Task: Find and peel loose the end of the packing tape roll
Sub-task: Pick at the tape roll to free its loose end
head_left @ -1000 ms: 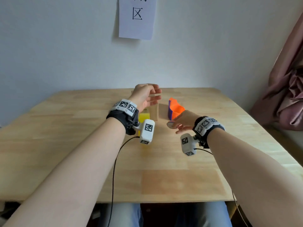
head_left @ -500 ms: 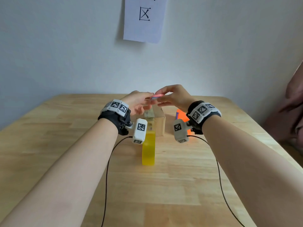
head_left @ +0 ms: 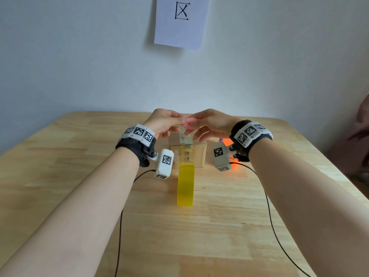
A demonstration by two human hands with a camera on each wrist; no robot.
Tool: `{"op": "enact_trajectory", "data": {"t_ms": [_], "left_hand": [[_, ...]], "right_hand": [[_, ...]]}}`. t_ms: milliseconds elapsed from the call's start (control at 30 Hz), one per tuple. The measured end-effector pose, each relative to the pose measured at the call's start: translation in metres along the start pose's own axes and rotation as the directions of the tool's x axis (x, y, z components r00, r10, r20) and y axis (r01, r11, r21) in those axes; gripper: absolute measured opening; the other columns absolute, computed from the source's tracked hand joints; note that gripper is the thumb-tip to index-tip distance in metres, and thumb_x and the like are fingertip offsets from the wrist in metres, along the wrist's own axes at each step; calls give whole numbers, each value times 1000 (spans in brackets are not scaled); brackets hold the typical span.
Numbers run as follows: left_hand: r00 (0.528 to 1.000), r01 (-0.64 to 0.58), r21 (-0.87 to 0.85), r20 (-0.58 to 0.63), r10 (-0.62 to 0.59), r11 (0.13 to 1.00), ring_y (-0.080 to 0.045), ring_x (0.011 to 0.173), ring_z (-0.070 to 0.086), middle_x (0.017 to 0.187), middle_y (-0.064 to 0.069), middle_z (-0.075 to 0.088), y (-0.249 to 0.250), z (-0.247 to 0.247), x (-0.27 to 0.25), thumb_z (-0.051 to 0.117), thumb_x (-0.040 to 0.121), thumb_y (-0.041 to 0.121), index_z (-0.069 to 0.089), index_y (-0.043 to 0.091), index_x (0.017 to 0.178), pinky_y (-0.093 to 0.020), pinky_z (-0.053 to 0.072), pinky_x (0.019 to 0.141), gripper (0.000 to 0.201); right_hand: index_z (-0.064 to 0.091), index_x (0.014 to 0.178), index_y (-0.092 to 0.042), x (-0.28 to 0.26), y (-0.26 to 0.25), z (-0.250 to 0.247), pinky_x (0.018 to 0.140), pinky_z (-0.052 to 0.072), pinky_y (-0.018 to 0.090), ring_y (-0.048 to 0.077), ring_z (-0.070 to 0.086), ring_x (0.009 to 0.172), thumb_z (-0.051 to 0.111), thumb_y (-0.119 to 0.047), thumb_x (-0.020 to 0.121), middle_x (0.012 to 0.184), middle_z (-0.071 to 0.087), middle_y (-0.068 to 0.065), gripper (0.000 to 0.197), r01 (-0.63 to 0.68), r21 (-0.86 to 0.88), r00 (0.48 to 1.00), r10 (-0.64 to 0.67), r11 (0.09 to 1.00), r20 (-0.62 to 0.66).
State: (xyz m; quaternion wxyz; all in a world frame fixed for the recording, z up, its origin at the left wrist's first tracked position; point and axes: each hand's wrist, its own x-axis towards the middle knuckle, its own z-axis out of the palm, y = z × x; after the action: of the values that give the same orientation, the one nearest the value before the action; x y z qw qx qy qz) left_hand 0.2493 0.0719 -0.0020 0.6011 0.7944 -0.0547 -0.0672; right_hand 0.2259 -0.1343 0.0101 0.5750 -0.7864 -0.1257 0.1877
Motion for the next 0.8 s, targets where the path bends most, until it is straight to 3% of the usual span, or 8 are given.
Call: {"op": "enact_trajectory", "data": {"t_ms": [133, 300, 367, 500, 633, 733, 800], "left_hand": [[996, 84, -123, -8, -86, 989, -9, 58, 63, 81, 4, 73, -17, -10, -6, 68, 93, 45, 70, 17, 90, -19, 42, 46, 28], [961, 270, -62, 80, -265, 961, -11, 56, 56, 68, 4, 59, -49, -13, -28, 67, 96, 32, 66, 16, 87, -20, 41, 45, 19], [937, 334, -46, 126, -327, 941, -14, 60, 59, 72, 1, 62, -58, -9, -38, 70, 93, 30, 67, 14, 92, -22, 44, 46, 17], [899, 378, 26, 228, -374, 925, -19, 77, 65, 92, -2, 70, -73, 0, -52, 74, 88, 43, 71, 14, 103, -26, 47, 54, 32], [907, 318, -24, 299, -297, 948, -24, 92, 65, 118, -12, 69, -85, 11, -59, 84, 75, 49, 69, 6, 123, -30, 53, 57, 66], [913, 246, -90, 354, -200, 965, -19, 86, 69, 119, -11, 74, -84, 15, -67, 81, 78, 48, 72, 11, 122, -28, 54, 61, 58], [897, 233, -112, 409, -169, 966, -20, 91, 70, 118, -8, 75, -87, 14, -70, 84, 71, 51, 73, 17, 122, -31, 56, 66, 62]], "right_hand": [[77, 113, -14, -2, 7, -1, 54, 48, 26, 13, 60, 63, 69, -27, 99, 101, 81, 7, 21, 61, -263, 987, -97, 963, -126], [77, 100, -17, -11, 7, 10, 46, 42, 18, 11, 58, 53, 72, -29, 94, 78, 77, -6, 15, 70, -562, 969, -189, 824, -156], [76, 99, -18, -16, 8, 17, 50, 46, 15, 10, 61, 55, 72, -30, 94, 81, 79, -6, 14, 51, -637, 970, -191, 769, -153], [75, 98, -19, -24, 13, 29, 59, 53, 22, 9, 66, 59, 72, -30, 95, 85, 80, -4, 12, 19, -691, 979, -155, 723, -135], [75, 95, -21, -27, 22, 36, 71, 63, 44, 10, 67, 60, 74, -31, 94, 84, 80, -4, 10, -3, -695, 987, -109, 719, -116], [75, 90, -25, -29, 25, 40, 74, 63, 50, 9, 68, 60, 75, -31, 92, 82, 80, -6, 6, 5, -699, 991, -98, 715, -93], [74, 87, -26, -30, 26, 42, 75, 63, 49, 9, 68, 60, 76, -28, 91, 83, 80, -5, 4, 12, -710, 991, -101, 704, -83]]}}
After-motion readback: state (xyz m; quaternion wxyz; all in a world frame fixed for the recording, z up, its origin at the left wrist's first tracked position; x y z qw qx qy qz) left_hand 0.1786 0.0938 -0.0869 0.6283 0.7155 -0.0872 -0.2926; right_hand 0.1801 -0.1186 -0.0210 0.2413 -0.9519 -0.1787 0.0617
